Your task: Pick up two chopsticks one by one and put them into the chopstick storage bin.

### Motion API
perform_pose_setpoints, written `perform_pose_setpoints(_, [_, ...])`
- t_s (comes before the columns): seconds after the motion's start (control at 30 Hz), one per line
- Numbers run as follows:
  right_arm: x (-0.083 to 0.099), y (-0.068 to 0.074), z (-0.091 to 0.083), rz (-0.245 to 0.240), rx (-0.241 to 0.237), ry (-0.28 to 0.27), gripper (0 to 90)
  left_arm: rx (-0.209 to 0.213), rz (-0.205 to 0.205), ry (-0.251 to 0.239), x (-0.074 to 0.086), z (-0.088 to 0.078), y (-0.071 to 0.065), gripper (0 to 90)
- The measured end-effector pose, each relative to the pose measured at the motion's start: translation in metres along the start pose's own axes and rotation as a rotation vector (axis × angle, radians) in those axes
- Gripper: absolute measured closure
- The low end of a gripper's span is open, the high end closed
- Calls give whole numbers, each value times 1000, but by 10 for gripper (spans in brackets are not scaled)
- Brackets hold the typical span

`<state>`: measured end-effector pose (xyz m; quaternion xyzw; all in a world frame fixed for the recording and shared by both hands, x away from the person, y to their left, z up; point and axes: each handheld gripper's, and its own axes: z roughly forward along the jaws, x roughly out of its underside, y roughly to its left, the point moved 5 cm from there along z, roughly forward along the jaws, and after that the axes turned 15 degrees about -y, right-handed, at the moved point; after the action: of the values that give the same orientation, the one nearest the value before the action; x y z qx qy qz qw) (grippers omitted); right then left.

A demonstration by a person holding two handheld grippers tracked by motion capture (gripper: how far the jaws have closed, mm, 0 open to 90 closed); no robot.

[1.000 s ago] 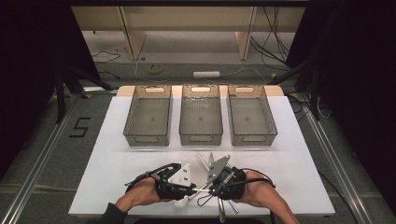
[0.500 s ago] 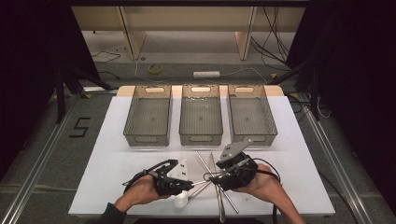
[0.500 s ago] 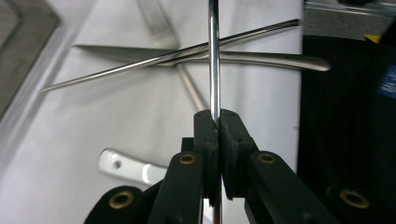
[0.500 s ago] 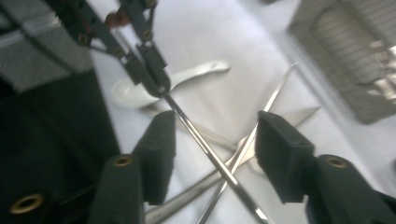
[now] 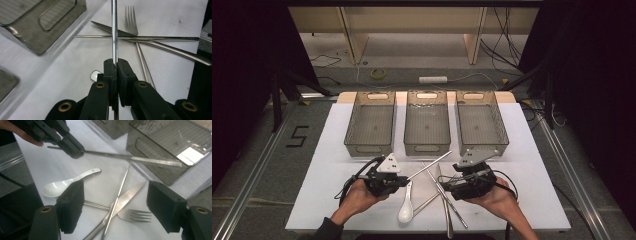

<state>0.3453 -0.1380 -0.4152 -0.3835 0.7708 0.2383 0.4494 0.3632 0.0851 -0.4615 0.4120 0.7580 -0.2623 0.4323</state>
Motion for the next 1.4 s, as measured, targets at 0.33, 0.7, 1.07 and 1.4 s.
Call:
perform_pose_setpoints(0.33, [26, -8, 1, 51, 36, 24, 309, -82, -76, -40, -3, -11, 19, 859])
perform_pose_setpoints(0.7, [44, -5, 9, 60, 36, 73, 285, -198, -165, -120, -13, -32, 55, 859])
perform_pose_setpoints(1.07, [54, 0, 11, 66, 49, 89, 248, -325, -264, -189, -22, -45, 106, 859])
perform_pose_setpoints(1.4, [58, 0, 10, 68, 46, 93, 237, -407, -332, -220, -26, -45, 144, 858])
